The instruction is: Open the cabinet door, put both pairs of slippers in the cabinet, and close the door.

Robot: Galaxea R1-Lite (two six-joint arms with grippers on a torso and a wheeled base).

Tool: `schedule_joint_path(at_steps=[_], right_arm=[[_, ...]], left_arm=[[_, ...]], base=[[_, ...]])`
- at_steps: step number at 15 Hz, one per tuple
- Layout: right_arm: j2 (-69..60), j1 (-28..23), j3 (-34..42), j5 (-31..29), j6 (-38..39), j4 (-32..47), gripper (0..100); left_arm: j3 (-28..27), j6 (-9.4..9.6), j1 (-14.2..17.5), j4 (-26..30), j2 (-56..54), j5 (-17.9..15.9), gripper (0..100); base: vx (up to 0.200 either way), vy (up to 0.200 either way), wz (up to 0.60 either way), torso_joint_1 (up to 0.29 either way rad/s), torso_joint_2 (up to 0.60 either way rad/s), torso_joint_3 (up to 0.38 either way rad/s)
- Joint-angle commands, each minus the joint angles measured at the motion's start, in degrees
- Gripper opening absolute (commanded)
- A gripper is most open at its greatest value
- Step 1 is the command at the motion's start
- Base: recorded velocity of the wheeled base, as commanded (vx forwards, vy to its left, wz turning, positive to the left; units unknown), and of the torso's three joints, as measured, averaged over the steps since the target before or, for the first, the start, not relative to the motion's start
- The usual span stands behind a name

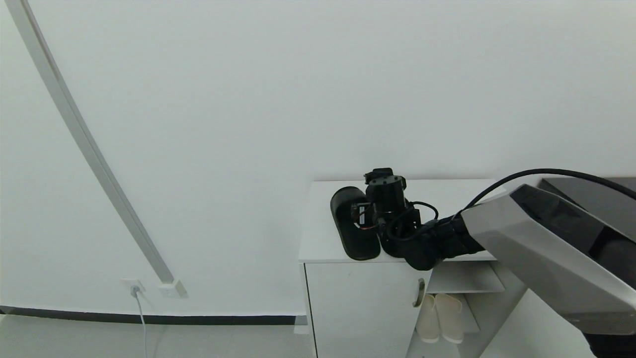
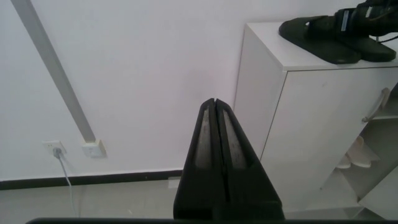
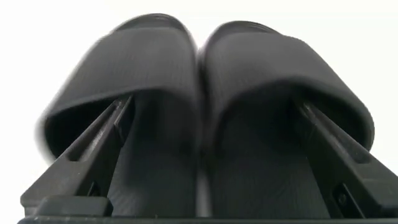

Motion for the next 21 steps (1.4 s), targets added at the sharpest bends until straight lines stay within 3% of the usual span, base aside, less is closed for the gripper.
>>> schedule_joint_path(at_steps=[1, 4, 5, 11, 14, 17, 21], right_arm=[[2.5, -0.4, -2.3, 0.0, 0.0, 0.2, 100], [3.3, -0.6, -3.1, 0.0, -0.1, 0.2, 100], [3.5, -0.6, -3.1, 0.0, -0.1, 0.2, 0], [4.5, -0.7, -4.7, -0.1, -0.1, 0.0, 0], [0.5, -0.5, -1.9, -0.3, -0.1, -0.2, 0], [-11.3, 0.8, 9.9, 0.8, -0.5, -2.4, 0], [-25.9, 2.7, 30.5, 6.6, -6.4, -12.5, 0]], left_arm=[[0.0, 0.01, 0.0, 0.0, 0.0, 0.0, 0], [0.0, 0.01, 0.0, 0.0, 0.0, 0.0, 0], [0.0, 0.01, 0.0, 0.0, 0.0, 0.0, 0], [0.0, -0.08, 0.0, 0.0, 0.0, 0.0, 0], [0.0, -0.25, 0.0, -0.1, 0.0, 0.1, 0], [0.0, -0.34, 0.0, 0.0, 0.0, 0.1, 0], [0.0, -0.25, 0.0, 0.0, 0.0, 0.1, 0]], base=[[0.000, 0.000, 0.00, 0.000, 0.00, 0.000], [0.000, 0.000, 0.00, 0.000, 0.00, 0.000], [0.000, 0.000, 0.00, 0.000, 0.00, 0.000], [0.000, 0.000, 0.00, 0.000, 0.00, 0.000], [0.000, 0.000, 0.00, 0.000, 0.00, 0.000], [0.000, 0.000, 0.00, 0.000, 0.00, 0.000], [0.000, 0.000, 0.00, 0.000, 0.00, 0.000]])
